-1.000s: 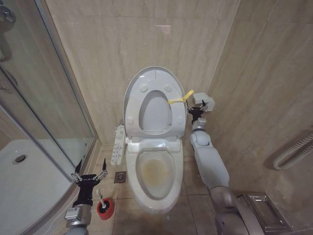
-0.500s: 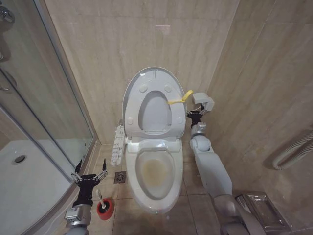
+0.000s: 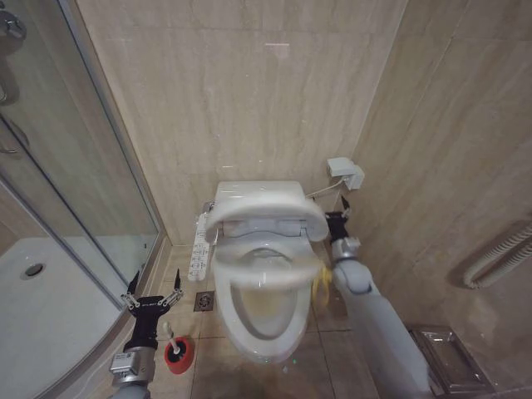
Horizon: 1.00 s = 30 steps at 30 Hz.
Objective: Open the toilet lid, clean the toilet bowl with a toilet brush, close the toilet lid, and flush.
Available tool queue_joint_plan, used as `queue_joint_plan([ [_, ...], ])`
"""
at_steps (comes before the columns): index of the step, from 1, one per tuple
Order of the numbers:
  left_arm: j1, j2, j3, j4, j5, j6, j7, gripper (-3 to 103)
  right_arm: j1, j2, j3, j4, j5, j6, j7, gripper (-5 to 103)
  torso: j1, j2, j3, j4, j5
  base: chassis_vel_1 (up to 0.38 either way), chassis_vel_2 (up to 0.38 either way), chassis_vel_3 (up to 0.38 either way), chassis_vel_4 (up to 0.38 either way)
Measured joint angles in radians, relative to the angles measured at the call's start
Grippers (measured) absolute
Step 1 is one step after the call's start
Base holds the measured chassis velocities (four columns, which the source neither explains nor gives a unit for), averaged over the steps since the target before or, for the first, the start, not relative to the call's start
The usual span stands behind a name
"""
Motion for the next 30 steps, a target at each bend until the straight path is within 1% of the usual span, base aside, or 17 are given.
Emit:
queue_joint_plan([
  [2,0.0,0.0,0.0,0.0,0.0,0.0,0.0,100,-0.07,-0.009,0.014,0.045,0.006,-0.003,-0.001,100,0.0,0.0,0.0,0.0001,0.0002,0.0,0.0,0.0,0.0],
  [3,0.0,0.0,0.0,0.0,0.0,0.0,0.0,100,-0.07,-0.009,0.014,0.045,0.006,-0.003,-0.001,100,0.0,0.0,0.0,0.0001,0.0002,0.0,0.0,0.0,0.0],
  [7,0.0,0.0,0.0,0.0,0.0,0.0,0.0,100,-0.19,-0.007,0.054,0.125,0.007,-0.003,-0.003,100,0.0,0.0,0.0,0.0003,0.0003,0.0,0.0,0.0,0.0],
  [8,0.0,0.0,0.0,0.0,0.0,0.0,0.0,100,-0.19,-0.007,0.054,0.125,0.007,-0.003,-0.003,100,0.0,0.0,0.0,0.0003,0.0003,0.0,0.0,0.0,0.0],
  [11,0.0,0.0,0.0,0.0,0.0,0.0,0.0,100,-0.267,-0.008,0.085,0.186,0.011,-0.004,0.005,100,0.0,0.0,0.0,0.0005,0.0002,0.0,0.0,0.0,0.0],
  [12,0.0,0.0,0.0,0.0,0.0,0.0,0.0,100,-0.267,-0.008,0.085,0.186,0.011,-0.004,0.005,100,0.0,0.0,0.0,0.0005,0.0002,0.0,0.0,0.0,0.0],
  [15,0.0,0.0,0.0,0.0,0.0,0.0,0.0,100,-0.341,-0.021,0.096,0.251,0.042,-0.013,0.004,100,0.0,0.0,0.0,0.0002,-0.0001,0.0,0.0,0.0,0.0],
  [17,0.0,0.0,0.0,0.0,0.0,0.0,0.0,100,-0.355,-0.023,0.098,0.263,0.051,-0.016,0.0,100,0.0,0.0,0.0,0.0002,0.0,0.0,0.0,0.0,0.0],
  [23,0.0,0.0,0.0,0.0,0.0,0.0,0.0,100,-0.445,-0.044,0.114,0.338,0.1,-0.015,-0.048,100,0.0,0.0,0.0,0.0002,0.0,0.0,0.0,0.0,0.0],
  [26,0.0,0.0,0.0,0.0,0.0,0.0,0.0,100,-0.455,-0.044,0.119,0.351,0.098,-0.008,-0.054,100,0.0,0.0,0.0,0.0002,0.0,0.0,0.0,0.0,0.0],
  [28,0.0,0.0,0.0,0.0,0.0,0.0,0.0,100,-0.464,-0.04,0.124,0.357,0.06,-0.001,-0.058,100,0.0,0.0,0.0,0.0003,-0.0001,0.0,0.0,0.0,0.0],
  [30,0.0,0.0,0.0,0.0,0.0,0.0,0.0,100,-0.467,-0.036,0.124,0.359,0.055,0.0,-0.058,100,0.0,0.0,0.0,0.0003,0.0,0.0,0.0,0.0,0.0],
])
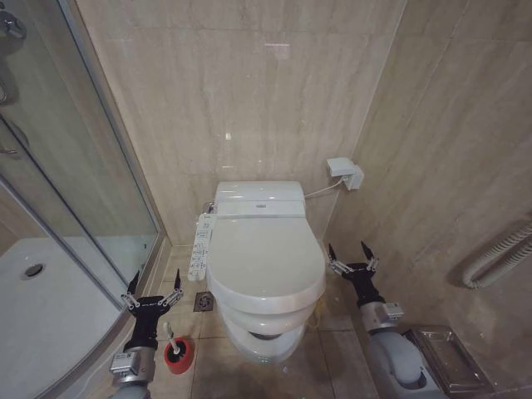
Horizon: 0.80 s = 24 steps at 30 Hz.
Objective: Open the toilet lid, clean the toilet bowl with a toilet brush, close the toilet lid, and flush.
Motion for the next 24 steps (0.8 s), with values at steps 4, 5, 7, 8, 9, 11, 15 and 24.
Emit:
queue_joint_plan([
  [4,0.0,0.0,0.0,0.0,0.0,0.0,0.0,100,0.0,0.024,-0.006,0.001,-0.004,0.01,0.003,100,0.0,0.0,0.0,0.0001,0.0,0.0,0.0,0.0,0.0],
  [5,0.0,0.0,0.0,0.0,0.0,0.0,0.0,100,0.0,0.024,-0.006,0.001,-0.004,0.01,0.003,100,0.0,0.0,0.0,0.0001,0.0,0.0,0.0,0.0,0.0],
  [7,0.0,0.0,0.0,0.0,0.0,0.0,0.0,100,0.006,0.032,-0.009,-0.002,-0.003,0.01,0.01,100,0.0,0.0,0.0,0.0001,0.0,0.0,0.0,0.0,0.0],
  [8,0.0,0.0,0.0,0.0,0.0,0.0,0.0,100,0.01,0.033,-0.009,-0.005,-0.002,0.01,0.011,100,0.0,0.0,0.0,0.0001,0.0,0.0,0.0,0.0,0.0],
  [9,0.0,0.0,0.0,0.0,0.0,0.0,0.0,100,0.01,0.033,-0.009,-0.005,-0.002,0.01,0.011,100,0.0,0.0,0.0,0.0001,0.0,0.0,0.0,0.0,0.0],
  [11,0.0,0.0,0.0,0.0,0.0,0.0,0.0,100,0.015,0.032,-0.009,-0.004,0.008,0.008,0.012,100,0.0,0.0,0.0,0.0001,0.0,0.0,0.0,0.0,0.0],
  [15,0.0,0.0,0.0,0.0,0.0,0.0,0.0,100,0.017,0.03,-0.007,0.003,0.017,0.001,0.013,100,0.0,0.0,0.0,0.0001,-0.0001,0.0,0.0,0.0,0.0],
  [24,0.0,0.0,0.0,0.0,0.0,0.0,0.0,100,0.014,0.029,-0.005,0.006,0.02,-0.007,0.016,100,0.0,0.0,0.0,0.0,0.0,0.0,0.0,0.0,0.0],
])
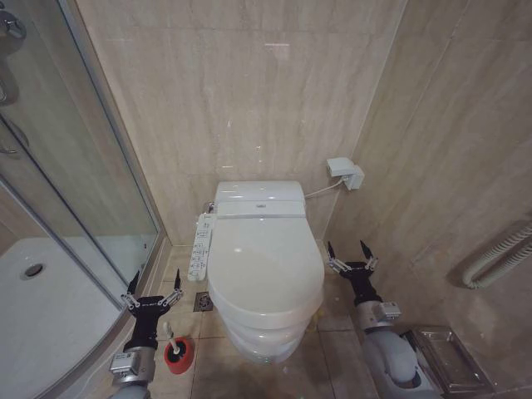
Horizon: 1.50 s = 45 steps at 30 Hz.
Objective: Open the toilet lid, clean the toilet bowl with a toilet brush, close the toilet lid, and flush.
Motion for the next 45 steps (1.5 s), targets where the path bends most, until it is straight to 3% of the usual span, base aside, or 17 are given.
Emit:
queue_joint_plan([
  [39,-0.003,0.0,0.001,0.0,-0.002,0.005,0.0,100,0.001,0.0,0.0,-0.001,0.001,0.0,0.001,100,0.0,0.0,0.0,0.0,0.0001,0.0,0.0,0.0,0.0],
  [41,-0.014,-0.001,0.006,0.0,-0.011,0.032,0.003,100,0.001,0.0,0.0,-0.001,0.001,0.0,0.001,100,0.0,0.0,0.0,0.0002,0.0001,0.0,0.0,0.0,0.0],
  [45,-0.066,-0.006,0.029,-0.004,-0.055,0.145,0.017,100,0.001,0.0,0.0,-0.001,0.0,0.0,0.001,100,0.0,0.0,0.0,-0.0002,0.0001,0.0,0.0,0.0,0.0],
])
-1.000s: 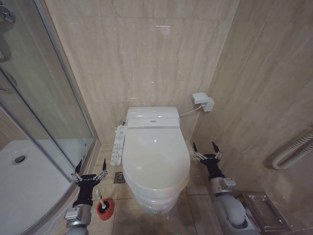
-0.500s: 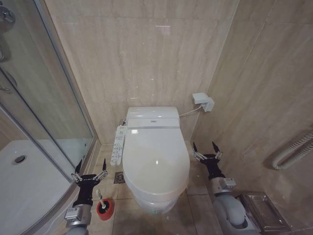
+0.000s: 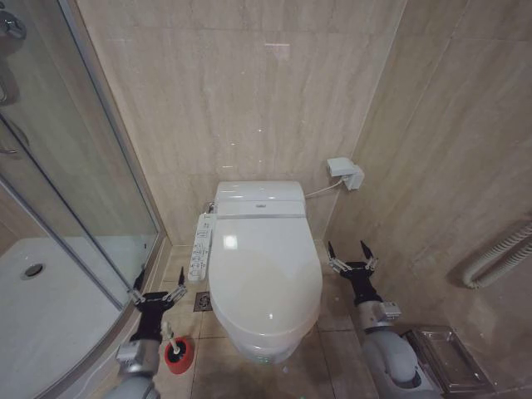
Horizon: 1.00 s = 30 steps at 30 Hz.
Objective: Open the toilet lid, clean the toilet bowl with a toilet brush, close the toilet lid, and flush.
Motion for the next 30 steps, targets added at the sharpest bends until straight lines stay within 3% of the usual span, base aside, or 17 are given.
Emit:
queue_joint_plan([
  [1,-0.022,-0.002,0.009,-0.002,-0.018,0.048,0.006,100,0.0,0.0,0.0,0.0,0.0,0.0,0.0,100,0.0,0.0,0.0,0.0,0.0,0.0,0.0,0.0,0.0],
  [2,-0.022,-0.002,0.009,-0.002,-0.018,0.048,0.006,100,0.0,0.0,0.0,0.0,0.0,0.0,0.0,100,0.0,0.0,0.0,0.0,0.0,0.0,0.0,0.0,0.0],
  [6,-0.086,-0.002,0.037,-0.01,-0.059,0.173,0.032,100,0.0,0.0,0.0,0.0,0.0,0.0,0.0,100,0.0,0.0,0.0,0.0003,-0.0004,0.0,0.0,0.0,0.0],
  [12,-0.099,0.015,0.033,-0.032,-0.02,0.176,0.05,100,0.0,0.0,0.0,0.0,0.0,0.0,0.0,100,0.0,0.0,0.0,0.0002,-0.0001,0.0,0.0,0.0,0.0],
  [20,-0.072,0.025,0.017,-0.103,0.007,0.091,0.039,100,0.0,0.0,0.0,0.0,0.0,0.0,0.0,100,0.0,0.0,0.0,0.0002,0.0,0.0,0.0,0.0,0.0],
  [24,-0.056,0.029,0.021,-0.079,0.007,-0.043,-0.001,100,0.0,0.0,0.0,0.0,0.0,0.0,0.0,100,0.0,0.0,0.0,0.0,0.0001,0.0,0.0,0.0,0.0],
  [30,-0.036,0.015,0.018,0.018,0.02,-0.142,-0.023,100,0.0,0.0,0.0,0.0,0.0,0.0,0.0,100,0.0,0.0,0.0,0.0004,-0.0001,0.0,0.0,0.0,0.0],
])
